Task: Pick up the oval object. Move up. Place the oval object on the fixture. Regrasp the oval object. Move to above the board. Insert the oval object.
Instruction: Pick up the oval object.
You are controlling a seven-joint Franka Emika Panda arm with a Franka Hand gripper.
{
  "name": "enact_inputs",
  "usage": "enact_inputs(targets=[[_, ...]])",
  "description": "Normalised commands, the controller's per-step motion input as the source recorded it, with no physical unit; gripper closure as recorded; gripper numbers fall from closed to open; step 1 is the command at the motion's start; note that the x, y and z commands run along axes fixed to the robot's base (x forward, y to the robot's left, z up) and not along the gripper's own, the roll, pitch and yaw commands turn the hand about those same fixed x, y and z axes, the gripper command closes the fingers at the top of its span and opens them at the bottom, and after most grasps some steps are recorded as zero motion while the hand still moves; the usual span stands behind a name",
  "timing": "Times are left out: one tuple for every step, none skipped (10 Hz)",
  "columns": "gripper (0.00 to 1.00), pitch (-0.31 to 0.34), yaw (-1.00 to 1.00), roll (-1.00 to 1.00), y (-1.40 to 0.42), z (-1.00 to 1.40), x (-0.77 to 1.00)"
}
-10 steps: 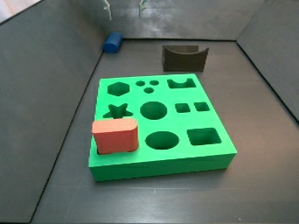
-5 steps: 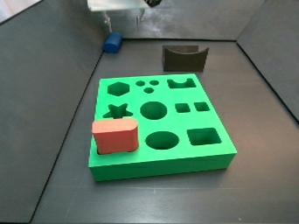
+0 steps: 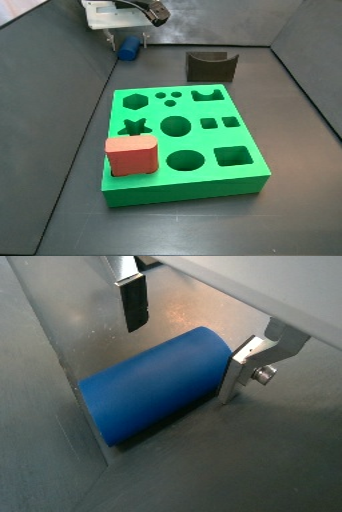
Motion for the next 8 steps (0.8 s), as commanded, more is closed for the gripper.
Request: enact_inputs(targets=[[0.00, -0.060, 0.00, 0.00, 0.00, -0.95, 0.61], [0.00, -0.053, 0.00, 0.02, 0.00, -0.96, 0.65], [0.00, -0.093, 0.00, 0.01, 0.00, -0.97, 0.54], [0.00, -0.100, 0.00, 0.00, 0.00, -0.97, 0.48], [0.00, -0.110, 0.02, 0.02, 0.00, -0.97, 0.32], [0.00, -0.139, 0.03, 0.05, 0.00, -0.80, 0.07], [0.00, 0.050, 0.00, 0.01, 0.00, 0.00, 0.07], [0.00, -0.201, 0.00, 0.00, 0.16, -0.08, -0.38]])
